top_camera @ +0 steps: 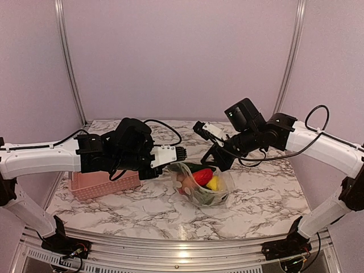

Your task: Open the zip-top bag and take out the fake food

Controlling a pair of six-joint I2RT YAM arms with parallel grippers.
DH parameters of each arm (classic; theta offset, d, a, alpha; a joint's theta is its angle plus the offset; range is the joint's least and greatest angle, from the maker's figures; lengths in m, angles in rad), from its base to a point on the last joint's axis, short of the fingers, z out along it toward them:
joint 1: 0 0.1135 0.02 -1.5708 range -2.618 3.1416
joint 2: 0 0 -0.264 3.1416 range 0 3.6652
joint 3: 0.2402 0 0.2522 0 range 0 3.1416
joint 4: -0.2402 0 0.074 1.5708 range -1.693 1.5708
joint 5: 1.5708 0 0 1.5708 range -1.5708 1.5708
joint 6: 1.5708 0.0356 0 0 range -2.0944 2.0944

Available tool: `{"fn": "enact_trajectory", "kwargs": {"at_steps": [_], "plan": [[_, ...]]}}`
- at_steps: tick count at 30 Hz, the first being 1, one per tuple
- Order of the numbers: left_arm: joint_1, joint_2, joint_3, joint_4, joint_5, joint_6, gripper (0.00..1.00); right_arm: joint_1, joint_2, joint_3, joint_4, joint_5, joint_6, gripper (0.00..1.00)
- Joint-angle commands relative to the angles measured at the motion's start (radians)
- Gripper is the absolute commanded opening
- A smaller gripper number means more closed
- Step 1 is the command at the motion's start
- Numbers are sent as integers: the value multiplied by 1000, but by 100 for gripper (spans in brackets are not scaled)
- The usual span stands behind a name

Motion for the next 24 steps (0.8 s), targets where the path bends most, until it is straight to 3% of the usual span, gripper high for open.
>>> {"fn": "enact_trajectory", "kwargs": {"at_steps": [1, 5, 7, 12, 17, 19, 24], "plan": [[33, -43, -37, -56, -40, 7, 2, -33, -44, -19, -23, -12, 1, 0], [54, -57, -56, -37, -58, 2, 2, -36, -50, -27, -24, -14, 3, 0], [61, -61, -59, -2, -75, -23, 8, -35, -40, -17, -24, -22, 9, 0], [61, -59, -10, 64, -154, -191, 42, -36, 25, 70, -4, -68, 55, 0], [61, -129, -13, 78, -175, -495, 77, -35, 104, 154, 49, -147, 133, 0], [61, -175, -34, 79, -176, -693, 90, -35, 136, 177, 58, -164, 145, 0], [61, -279, -83, 9, -208, -1110, 99, -36, 179, 202, 106, -188, 186, 0]]}}
